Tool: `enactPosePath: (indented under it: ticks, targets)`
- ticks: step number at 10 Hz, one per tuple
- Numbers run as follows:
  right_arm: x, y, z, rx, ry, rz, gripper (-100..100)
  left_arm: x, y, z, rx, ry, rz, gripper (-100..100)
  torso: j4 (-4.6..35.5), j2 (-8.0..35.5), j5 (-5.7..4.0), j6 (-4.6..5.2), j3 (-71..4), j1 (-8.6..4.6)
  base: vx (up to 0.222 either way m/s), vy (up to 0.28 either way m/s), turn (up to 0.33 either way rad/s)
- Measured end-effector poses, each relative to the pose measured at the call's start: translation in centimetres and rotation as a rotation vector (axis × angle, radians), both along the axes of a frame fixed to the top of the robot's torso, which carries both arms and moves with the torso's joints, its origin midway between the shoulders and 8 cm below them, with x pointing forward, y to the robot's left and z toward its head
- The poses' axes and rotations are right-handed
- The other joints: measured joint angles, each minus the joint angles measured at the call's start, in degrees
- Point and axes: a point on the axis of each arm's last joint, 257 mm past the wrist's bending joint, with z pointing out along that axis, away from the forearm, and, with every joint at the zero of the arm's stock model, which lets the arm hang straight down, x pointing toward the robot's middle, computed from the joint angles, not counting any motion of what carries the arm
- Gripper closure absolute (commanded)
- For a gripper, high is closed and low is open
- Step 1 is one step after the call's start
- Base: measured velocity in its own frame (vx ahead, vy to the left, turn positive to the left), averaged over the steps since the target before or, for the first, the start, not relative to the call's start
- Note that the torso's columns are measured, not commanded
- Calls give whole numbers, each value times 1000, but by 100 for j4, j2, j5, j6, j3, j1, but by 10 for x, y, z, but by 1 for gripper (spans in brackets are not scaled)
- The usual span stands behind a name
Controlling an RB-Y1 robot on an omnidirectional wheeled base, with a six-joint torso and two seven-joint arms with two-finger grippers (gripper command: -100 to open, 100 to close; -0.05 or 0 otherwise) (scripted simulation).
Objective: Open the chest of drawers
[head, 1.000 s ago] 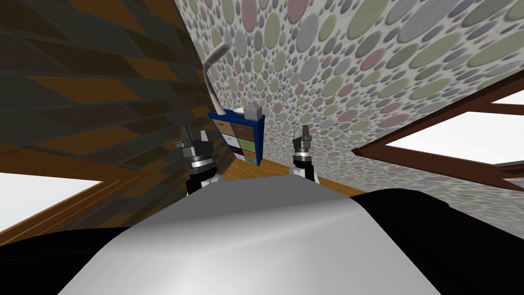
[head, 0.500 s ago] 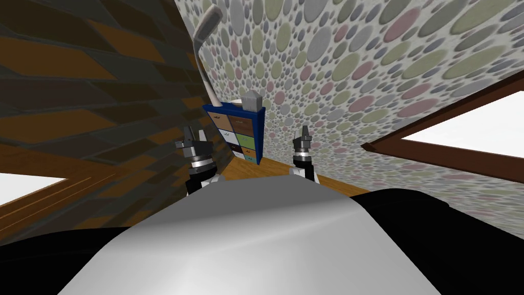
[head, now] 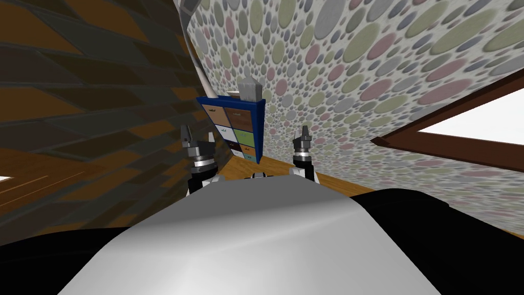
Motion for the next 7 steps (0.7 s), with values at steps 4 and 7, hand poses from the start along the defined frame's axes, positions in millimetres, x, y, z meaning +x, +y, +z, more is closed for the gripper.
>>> enactPosePath:
  ticks: [4,7]
  targets:
    - [0,0,0,0,0,0,0,19,-9,-31,47,61,-33,-100,8,8,0,-1,-4,-1,47,15,-40]
    - [0,0,0,0,0,0,0,34,-9,-57,63,110,-46,-100,8,11,-1,0,-3,-3,58,15,-52]
